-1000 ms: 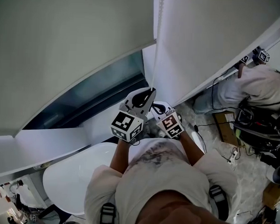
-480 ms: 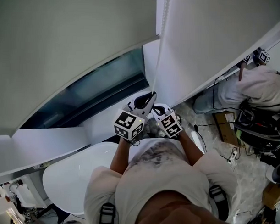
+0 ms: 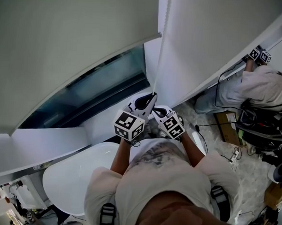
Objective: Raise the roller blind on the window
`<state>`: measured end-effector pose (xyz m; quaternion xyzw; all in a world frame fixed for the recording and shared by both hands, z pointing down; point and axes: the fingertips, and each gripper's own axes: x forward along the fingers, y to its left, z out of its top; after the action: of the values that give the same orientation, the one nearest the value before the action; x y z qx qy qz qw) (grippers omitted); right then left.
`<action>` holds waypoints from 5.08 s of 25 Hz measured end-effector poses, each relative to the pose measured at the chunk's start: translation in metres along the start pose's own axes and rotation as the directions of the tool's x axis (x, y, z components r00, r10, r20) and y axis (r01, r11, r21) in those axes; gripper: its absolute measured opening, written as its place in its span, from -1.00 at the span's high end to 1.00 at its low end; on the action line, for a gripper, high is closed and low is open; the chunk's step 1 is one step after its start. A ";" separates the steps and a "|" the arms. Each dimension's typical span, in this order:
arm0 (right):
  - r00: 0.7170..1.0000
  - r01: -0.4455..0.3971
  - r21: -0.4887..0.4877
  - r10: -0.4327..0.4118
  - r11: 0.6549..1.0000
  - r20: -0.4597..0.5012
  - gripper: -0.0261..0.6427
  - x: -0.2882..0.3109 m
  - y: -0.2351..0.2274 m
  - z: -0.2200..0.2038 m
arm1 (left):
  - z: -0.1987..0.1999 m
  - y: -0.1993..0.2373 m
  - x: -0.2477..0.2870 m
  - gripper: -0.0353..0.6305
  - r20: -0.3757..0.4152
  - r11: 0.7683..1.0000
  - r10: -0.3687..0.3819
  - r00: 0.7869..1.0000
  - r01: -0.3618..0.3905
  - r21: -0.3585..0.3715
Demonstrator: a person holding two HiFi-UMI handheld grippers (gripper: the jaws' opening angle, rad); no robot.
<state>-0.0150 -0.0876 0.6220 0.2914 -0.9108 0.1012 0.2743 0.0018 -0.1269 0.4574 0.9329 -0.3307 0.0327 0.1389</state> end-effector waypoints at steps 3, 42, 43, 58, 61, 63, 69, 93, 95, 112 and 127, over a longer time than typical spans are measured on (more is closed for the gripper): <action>0.999 -0.016 0.002 0.016 1.000 0.036 0.73 -0.011 0.007 0.008 | 0.000 0.001 -0.001 0.85 0.002 1.000 0.005 1.000 -0.005 0.003; 0.804 0.054 -0.049 -0.014 0.997 0.594 0.49 -0.169 -0.028 0.269 | 0.002 -0.006 0.001 0.85 0.021 1.000 0.023 0.999 -0.024 0.011; 0.802 0.061 -0.056 -0.016 0.997 0.597 0.49 -0.171 -0.030 0.274 | 0.001 -0.008 0.002 0.85 0.022 1.000 0.021 1.000 -0.022 0.012; 0.807 0.013 -0.017 -0.001 1.000 0.590 0.73 -0.178 -0.033 0.296 | -0.001 -0.014 0.004 0.85 0.043 0.999 0.013 0.999 -0.014 0.032; 0.790 0.005 0.010 -0.010 1.000 0.613 0.74 -0.178 -0.033 0.295 | -0.001 -0.013 0.004 0.85 0.055 1.000 0.009 0.998 -0.010 0.013; 0.779 0.007 0.018 -0.016 1.000 0.627 0.74 -0.178 -0.033 0.295 | -0.001 -0.011 0.003 0.85 0.058 1.000 0.009 0.998 -0.009 0.005; 0.769 0.015 0.027 -0.028 1.000 0.639 0.74 -0.177 -0.032 0.289 | -0.006 -0.011 0.002 0.85 0.063 1.000 0.012 0.998 -0.012 0.003; 0.856 0.037 0.069 -0.067 0.997 0.512 0.74 -0.120 -0.033 0.220 | -0.091 0.012 0.011 0.85 -0.029 0.995 0.015 0.999 -0.017 -0.101; 0.863 0.043 0.072 -0.074 0.996 0.499 0.74 -0.115 -0.034 0.212 | -0.099 0.013 0.014 0.85 -0.033 0.994 0.011 0.999 -0.015 -0.106; 0.933 0.027 0.095 -0.059 0.995 0.356 0.74 -0.074 -0.023 0.143 | -0.180 0.014 0.012 0.85 -0.184 0.983 -0.019 0.983 -0.016 -0.184; 0.935 0.022 0.062 -0.043 0.998 0.353 0.74 -0.072 -0.026 0.146 | -0.131 0.013 -0.012 0.71 -0.102 0.996 0.013 0.995 -0.022 -0.085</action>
<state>-0.0152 -0.1250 0.4613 0.3277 -0.9371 0.0686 0.0990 -0.0113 -0.0925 0.5842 0.9202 -0.3325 0.0669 0.1954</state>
